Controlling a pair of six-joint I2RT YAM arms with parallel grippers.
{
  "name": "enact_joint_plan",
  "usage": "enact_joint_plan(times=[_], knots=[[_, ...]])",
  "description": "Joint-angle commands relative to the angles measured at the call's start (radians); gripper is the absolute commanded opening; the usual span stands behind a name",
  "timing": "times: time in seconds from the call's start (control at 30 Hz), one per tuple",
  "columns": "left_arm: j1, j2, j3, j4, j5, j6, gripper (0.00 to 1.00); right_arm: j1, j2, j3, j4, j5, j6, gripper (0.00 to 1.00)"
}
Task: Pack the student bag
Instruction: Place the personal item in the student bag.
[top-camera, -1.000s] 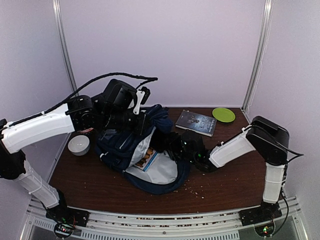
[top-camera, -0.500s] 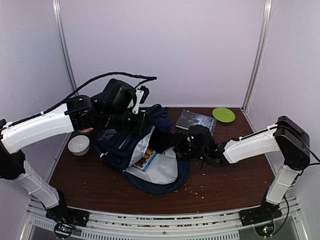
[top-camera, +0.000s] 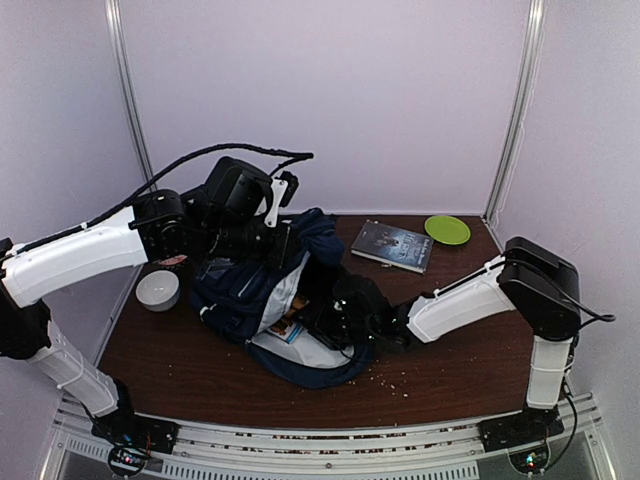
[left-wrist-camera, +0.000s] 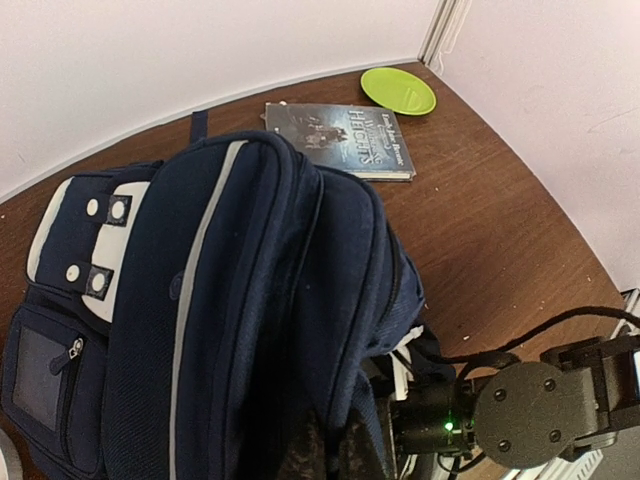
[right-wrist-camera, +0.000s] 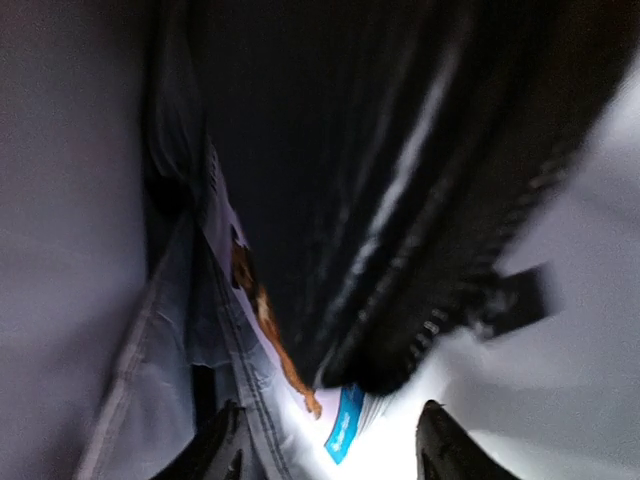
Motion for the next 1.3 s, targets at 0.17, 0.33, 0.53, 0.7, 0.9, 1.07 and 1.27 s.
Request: enact_joint_plan(times=[0.17, 0.33, 0.53, 0.7, 0.9, 1.07, 1.27], knots=[[-0.008, -0.039, 0.086, 0.211, 0.054, -0.013, 0.0, 0.03, 0.104, 0.1, 0.016, -0.027, 0.042, 0.44], [-0.008, -0.032, 0.085, 0.217, 0.065, -0.018, 0.0, 0.068, 0.163, 0.191, 0.021, -0.074, 0.043, 0.35], [-0.007, -0.038, 0.068, 0.207, 0.029, -0.014, 0.0, 0.083, 0.139, 0.195, 0.099, -0.138, 0.028, 0.38], [0.003, -0.05, 0.051, 0.17, -0.034, 0.003, 0.0, 0.068, -0.036, 0.084, 0.009, -0.123, -0.064, 0.58], [0.024, -0.099, -0.026, 0.162, -0.087, 0.009, 0.0, 0.056, -0.321, -0.055, -0.255, -0.048, -0.27, 0.68], [0.029, -0.156, -0.104, 0.143, -0.157, 0.026, 0.0, 0.019, -0.574, -0.124, -0.517, 0.076, -0.41, 0.71], [0.031, -0.215, -0.268, 0.159, -0.186, 0.053, 0.0, -0.195, -0.833, -0.255, -0.613, 0.193, -0.447, 0.7]])
